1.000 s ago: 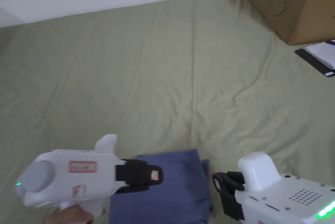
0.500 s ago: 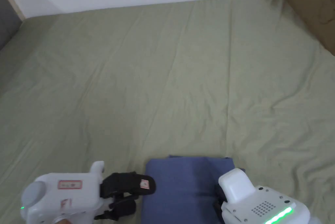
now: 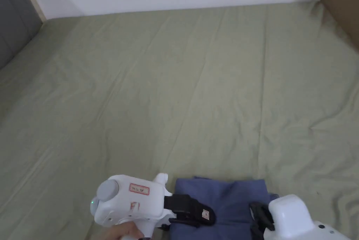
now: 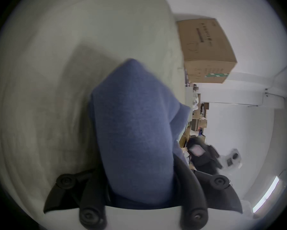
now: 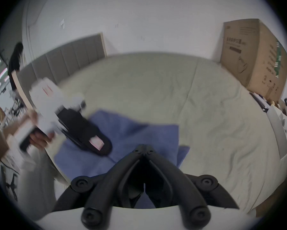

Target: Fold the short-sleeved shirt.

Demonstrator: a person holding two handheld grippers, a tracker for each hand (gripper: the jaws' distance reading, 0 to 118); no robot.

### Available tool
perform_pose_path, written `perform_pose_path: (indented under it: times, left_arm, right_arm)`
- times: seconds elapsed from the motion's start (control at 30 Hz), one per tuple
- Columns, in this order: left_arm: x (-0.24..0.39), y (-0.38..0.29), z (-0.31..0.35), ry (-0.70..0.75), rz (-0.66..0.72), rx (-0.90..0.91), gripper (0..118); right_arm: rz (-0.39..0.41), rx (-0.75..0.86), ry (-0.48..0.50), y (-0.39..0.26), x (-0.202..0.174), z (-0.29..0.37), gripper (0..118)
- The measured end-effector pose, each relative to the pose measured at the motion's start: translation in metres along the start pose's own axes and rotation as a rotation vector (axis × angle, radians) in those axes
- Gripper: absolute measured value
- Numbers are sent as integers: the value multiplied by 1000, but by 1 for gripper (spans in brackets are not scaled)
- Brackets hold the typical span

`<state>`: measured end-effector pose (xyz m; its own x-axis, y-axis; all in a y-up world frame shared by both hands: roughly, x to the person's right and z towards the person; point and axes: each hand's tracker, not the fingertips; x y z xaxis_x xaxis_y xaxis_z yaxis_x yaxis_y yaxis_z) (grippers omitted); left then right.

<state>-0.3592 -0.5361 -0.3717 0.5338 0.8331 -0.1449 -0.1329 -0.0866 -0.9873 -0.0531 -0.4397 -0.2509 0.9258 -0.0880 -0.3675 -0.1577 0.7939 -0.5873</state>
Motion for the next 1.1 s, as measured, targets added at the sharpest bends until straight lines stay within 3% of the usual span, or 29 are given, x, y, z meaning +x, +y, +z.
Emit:
perform_pose_path:
  times: [0.03, 0.13, 0.23, 0.4, 0.5, 0.57, 0.67, 0.8, 0.9, 1.03, 1.1]
  left_arm:
    - [0, 0, 7, -65, 5, 28, 27]
    - [19, -4, 25, 60, -111, 49, 27]
    - [19, 1, 55, 129, -116, 66, 27]
    - [-1, 13, 143, 317, -135, 120, 27]
    - [-14, 27, 201, 509, -151, 109, 27]
    - [-29, 38, 238, 649, -121, 133, 27]
    - [-53, 50, 281, 749, -91, 173, 27]
    - [-66, 55, 322, 953, -135, 180, 27]
    - [-66, 54, 329, 1112, -152, 220, 27]
    - [-67, 54, 325, 1292, -203, 216, 36]
    - [-75, 51, 318, 1397, -197, 218, 60]
  right_arm:
    - [-1, 58, -7, 8, -4, 12, 0]
    - [15, 200, -45, 30, -14, 36, 0]
    - [-3, 294, -44, 49, -23, 52, 0]
    - [11, 260, -46, 67, -33, 51, 0]
    - [8, 238, -33, 65, -34, 48, 0]
    - [2, 217, -44, 63, -35, 46, 0]
    - [13, 169, -45, 59, -36, 44, 0]
    - [98, 95, -40, 54, -38, 39, 0]
    - [96, 73, -48, 54, -37, 33, 0]
    - [51, 59, -19, 56, -34, 28, 0]
    - [47, 58, -9, 56, -33, 28, 0]
